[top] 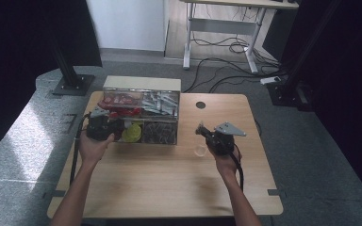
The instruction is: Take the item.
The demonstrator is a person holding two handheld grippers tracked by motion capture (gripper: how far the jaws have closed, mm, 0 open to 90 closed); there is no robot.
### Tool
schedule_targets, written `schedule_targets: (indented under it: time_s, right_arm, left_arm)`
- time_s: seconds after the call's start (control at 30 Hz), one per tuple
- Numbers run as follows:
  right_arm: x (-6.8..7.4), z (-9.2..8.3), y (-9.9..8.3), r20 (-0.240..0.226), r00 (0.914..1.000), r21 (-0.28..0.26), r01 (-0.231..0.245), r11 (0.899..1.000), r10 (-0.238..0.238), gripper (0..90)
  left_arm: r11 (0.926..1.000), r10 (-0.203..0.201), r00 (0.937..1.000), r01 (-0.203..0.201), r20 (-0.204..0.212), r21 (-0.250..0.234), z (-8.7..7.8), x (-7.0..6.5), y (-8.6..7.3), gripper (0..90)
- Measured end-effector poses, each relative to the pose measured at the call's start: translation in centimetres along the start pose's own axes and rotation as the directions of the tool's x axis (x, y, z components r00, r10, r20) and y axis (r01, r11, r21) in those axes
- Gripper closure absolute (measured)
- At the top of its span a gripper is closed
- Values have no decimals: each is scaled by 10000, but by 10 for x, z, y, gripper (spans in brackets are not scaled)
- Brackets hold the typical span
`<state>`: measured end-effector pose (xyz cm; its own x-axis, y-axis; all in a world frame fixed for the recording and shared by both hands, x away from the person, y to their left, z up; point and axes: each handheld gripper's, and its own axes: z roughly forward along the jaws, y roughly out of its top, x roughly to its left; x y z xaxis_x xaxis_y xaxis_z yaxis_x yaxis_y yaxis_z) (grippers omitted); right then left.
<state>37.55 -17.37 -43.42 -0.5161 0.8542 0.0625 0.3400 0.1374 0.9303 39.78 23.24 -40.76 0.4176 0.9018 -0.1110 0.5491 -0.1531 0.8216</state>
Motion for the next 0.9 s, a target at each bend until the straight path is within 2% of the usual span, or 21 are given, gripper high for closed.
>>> schedule_targets:
  time_s: [0.33,0.67,0.9]
  right_arm:
    - [-10,-1,-7,241,9997,159,-101,9998,97,888]
    - [-12,-1,-10,250,9996,207,-100,9997,95,887]
    - [-10,0,-9,330,9994,251,85,9996,-93,809]
  left_arm:
    - [10000,3,10000,-3,4,11,0,0,0,900]
    - [10000,24,10000,-24,-5,41,0,-1,0,900]
    - [10000,27,10000,-27,0,36,0,-1,0,900]
